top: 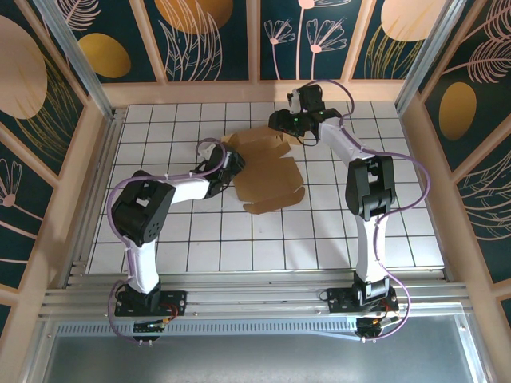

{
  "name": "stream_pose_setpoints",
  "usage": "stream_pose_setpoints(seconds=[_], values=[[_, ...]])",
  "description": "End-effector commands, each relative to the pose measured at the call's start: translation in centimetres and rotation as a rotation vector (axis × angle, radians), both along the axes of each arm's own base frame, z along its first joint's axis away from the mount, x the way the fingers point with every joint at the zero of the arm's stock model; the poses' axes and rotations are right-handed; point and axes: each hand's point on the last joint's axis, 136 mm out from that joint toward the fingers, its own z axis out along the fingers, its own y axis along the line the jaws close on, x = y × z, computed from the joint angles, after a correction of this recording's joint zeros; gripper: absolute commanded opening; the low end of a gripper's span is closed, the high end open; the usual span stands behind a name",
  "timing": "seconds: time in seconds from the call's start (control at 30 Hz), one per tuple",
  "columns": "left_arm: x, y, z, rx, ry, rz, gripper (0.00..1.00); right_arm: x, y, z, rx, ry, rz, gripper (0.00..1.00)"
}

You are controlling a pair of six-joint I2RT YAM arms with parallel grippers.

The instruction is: Fold the paper box

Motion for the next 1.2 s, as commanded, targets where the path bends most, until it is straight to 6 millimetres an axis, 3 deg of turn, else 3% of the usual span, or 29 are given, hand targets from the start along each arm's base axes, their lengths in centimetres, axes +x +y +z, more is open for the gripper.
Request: stream_pose_setpoints(seconds=[0.0,0.13,0.17,0.3,0.43,0.63,0.73,0.97,1.17], values=[[-0.4,-0.1,-0.9,0.042,0.003,-0.071,0.57,-1.2,-0.5,-0.6,-0.04,0.043,-0.015,0.49],[-1.1,3.7,-1.9,0.188,0.099,0.075,0.59,-1.1,-0.6,-0.6,-0.047,0.044,-0.03,0.49],[-0.9,3.9,-1.7,0.198,0.088,0.07,0.6,-1.0,-0.7,-0.7,-0.048,0.045,-0.034,0.49],[0.4,2.5,-1.4,0.169,0.044,-0.021,0.63,-1.1,-0.6,-0.9,-0.048,0.054,-0.034,0.51],[1.8,0.7,-1.3,0.161,0.044,-0.123,0.61,-1.0,-0.7,-0.1,-0.058,0.047,-0.031,0.59],[2.1,0.5,-2.5,0.142,0.093,-0.123,0.52,-1.2,-1.3,3.8,-0.055,-0.052,-0.047,0.63],[2.2,0.6,-3.9,0.124,0.126,-0.122,0.51,-1.4,-1.3,4.6,-0.05,-0.063,-0.039,0.63],[3.6,0.3,-4.3,0.124,0.119,-0.15,0.45,-1.6,-1.0,1.9,-0.057,-0.002,-0.025,0.6],[4.3,-0.7,-4.4,0.121,0.111,-0.203,0.33,-1.9,-1.0,0.7,-0.06,0.022,-0.035,0.58]])
